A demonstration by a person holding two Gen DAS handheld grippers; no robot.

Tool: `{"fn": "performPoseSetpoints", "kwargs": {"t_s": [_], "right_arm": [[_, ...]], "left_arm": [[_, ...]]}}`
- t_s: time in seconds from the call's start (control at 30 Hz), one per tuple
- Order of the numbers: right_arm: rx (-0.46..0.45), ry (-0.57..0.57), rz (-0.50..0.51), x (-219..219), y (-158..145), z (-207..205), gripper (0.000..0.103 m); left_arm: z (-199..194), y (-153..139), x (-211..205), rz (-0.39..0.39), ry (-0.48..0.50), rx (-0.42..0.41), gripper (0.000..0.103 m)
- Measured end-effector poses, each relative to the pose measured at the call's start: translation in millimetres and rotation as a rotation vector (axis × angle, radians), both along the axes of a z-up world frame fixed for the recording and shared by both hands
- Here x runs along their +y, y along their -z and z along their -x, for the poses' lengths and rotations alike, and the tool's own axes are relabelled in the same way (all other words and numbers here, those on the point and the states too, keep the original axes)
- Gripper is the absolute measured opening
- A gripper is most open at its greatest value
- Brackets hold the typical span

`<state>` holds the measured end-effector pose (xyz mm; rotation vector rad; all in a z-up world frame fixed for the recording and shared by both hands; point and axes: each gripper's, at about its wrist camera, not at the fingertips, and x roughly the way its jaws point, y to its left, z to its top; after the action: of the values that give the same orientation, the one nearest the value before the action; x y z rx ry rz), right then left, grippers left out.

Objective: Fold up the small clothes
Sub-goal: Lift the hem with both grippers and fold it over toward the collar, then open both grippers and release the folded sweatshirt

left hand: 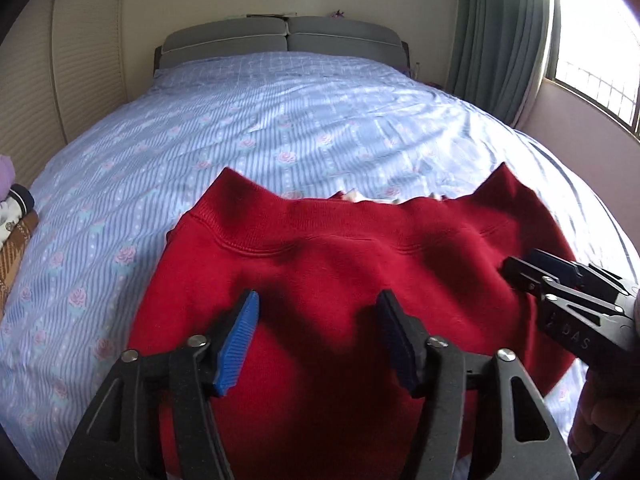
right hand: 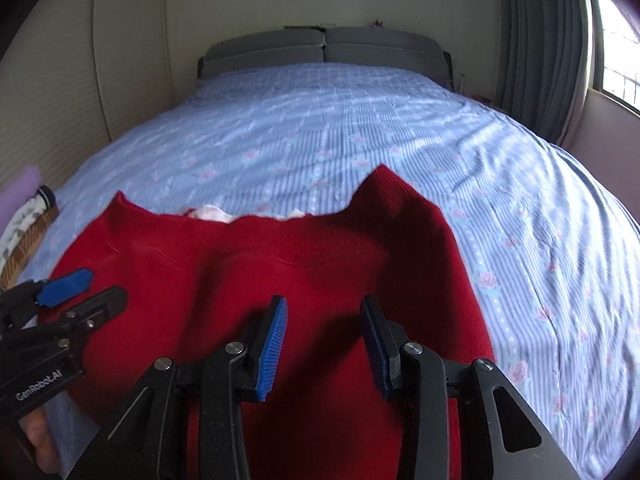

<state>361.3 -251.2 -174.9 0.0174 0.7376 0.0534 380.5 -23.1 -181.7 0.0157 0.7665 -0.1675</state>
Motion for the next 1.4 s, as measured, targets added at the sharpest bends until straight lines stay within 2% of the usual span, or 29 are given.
{"fn": "performPoseSetpoints", "kwargs": {"t_s": [0.03,0.17,0.27,0.43,0.5,0.57,0.67,0.83,0.97,1.07,1.27,1.4], "right_arm": [[-0.003,0.019,-0.004,-6.0,2.0,-0.3,0.047],[0.002,0.069,0.026,-20.7,9.9,-5.8,0.047],[0.019,0.081,-0.011,-29.7,18.5,-9.5,0.047],[0.01,0.09,0.014,-26.0,16.3,-5.2,0.048],[0.005,0.089,-0.046,-29.4,6.9,0.8,0.05],[-0.015,0.08,-0.123,-35.1,-3.4,13.2,0.065],[-0.047,0.121,-0.138,-40.6,-16.2,38.5,0.072],[-0.074,0.181,-0.206,-56.0,-29.3,89.0,0.074],[-0.056,0.225,-0.283,-66.9,-23.3,117.5,0.075],[-0.013,0.249,-0.359,-75.9,-10.0,125.2,0.075],[0.052,0.311,-0.591,-91.9,17.6,120.8,0.075],[0.09,0.332,-0.664,-92.7,31.3,110.0,0.075]], "left_arm": [[-2.2,2.4,4.1,0.001,-0.013,-0.001,0.072],[-11.5,10.1,17.9,0.032,-0.044,0.007,0.079],[-14.5,15.6,15.8,0.002,-0.04,-0.017,0.083],[-11.6,12.0,13.3,-0.016,-0.05,-0.024,0.084],[-5.6,3.8,12.3,-0.023,-0.059,-0.029,0.083],[4.7,-6.0,10.7,-0.025,-0.056,-0.037,0.083],[22.4,-19.8,8.8,-0.034,-0.052,-0.052,0.084],[56.9,-34.7,14.7,-0.011,-0.07,-0.051,0.087],[79.7,-37.1,19.4,-0.002,-0.086,-0.039,0.087],[90.9,-35.2,22.6,-0.005,-0.104,-0.027,0.087],[102.0,-33.0,31.0,0.012,-0.144,0.0,0.087],[101.5,-34.6,32.9,0.017,-0.163,0.001,0.087]]}}
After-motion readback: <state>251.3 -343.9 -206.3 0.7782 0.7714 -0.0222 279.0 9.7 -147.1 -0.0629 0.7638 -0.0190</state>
